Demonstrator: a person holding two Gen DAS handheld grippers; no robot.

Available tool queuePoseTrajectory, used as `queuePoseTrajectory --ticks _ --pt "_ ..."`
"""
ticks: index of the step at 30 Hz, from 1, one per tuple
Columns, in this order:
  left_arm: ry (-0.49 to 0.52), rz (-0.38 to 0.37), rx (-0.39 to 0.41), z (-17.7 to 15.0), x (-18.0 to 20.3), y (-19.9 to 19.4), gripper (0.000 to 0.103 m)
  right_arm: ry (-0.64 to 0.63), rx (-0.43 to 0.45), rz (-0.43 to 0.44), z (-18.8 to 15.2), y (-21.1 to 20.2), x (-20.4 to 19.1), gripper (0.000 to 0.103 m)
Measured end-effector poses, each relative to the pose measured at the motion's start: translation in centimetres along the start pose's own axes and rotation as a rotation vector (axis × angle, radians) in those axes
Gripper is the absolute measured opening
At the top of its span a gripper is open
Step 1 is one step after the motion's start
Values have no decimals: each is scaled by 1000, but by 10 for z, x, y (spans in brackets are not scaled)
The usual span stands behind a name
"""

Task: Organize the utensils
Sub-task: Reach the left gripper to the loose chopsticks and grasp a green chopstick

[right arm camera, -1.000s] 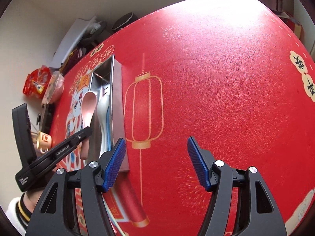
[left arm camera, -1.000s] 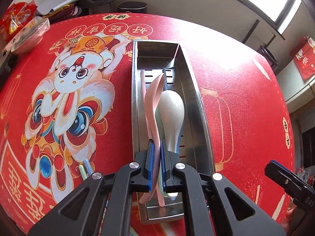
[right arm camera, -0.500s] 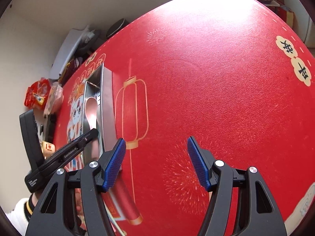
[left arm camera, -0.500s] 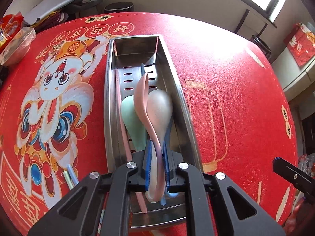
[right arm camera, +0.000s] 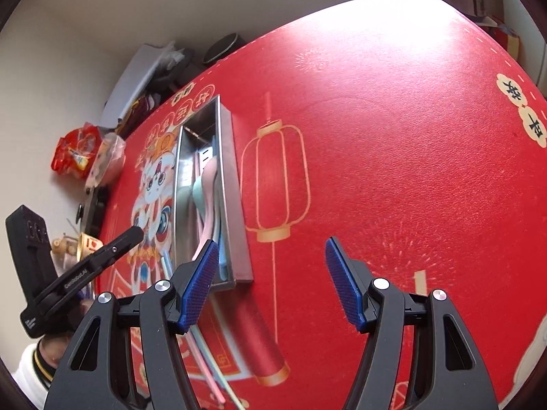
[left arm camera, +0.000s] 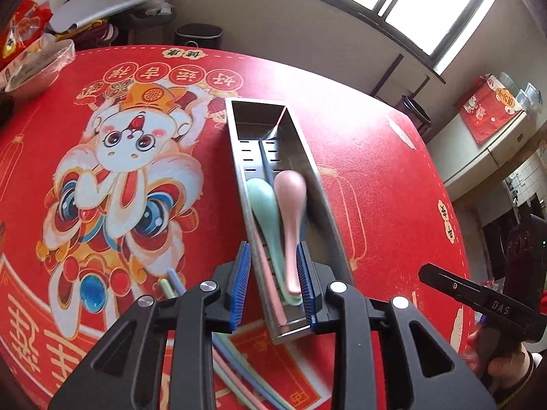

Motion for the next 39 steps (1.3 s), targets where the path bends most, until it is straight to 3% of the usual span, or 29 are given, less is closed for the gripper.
queuePoseTrajectory --ticks 14,19,24,39 --pt "-47 45 -64 -68 -74 -19 27 -128 -76 -96 -53 37 -50 63" --pt "2 27 -112 -87 -67 -7 27 -111 -84 -111 -63 42 -54 63" --pt "38 69 -134 -93 -61 8 26 -106 -87 -124 -70 40 -50 63" --pt "21 132 -166 -101 -53 26 26 -73 -90 -121 -69 31 -23 63"
Point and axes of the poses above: each gripper's, at about its wrist camera, not at the fingertips, and y roughly the way its jaws point, x to its right, z to its top, the point moved 8 cm from there along y, roughly the way its jaws point, and after that the axes turned 5 degrees about -x, right-handed, at the moved point
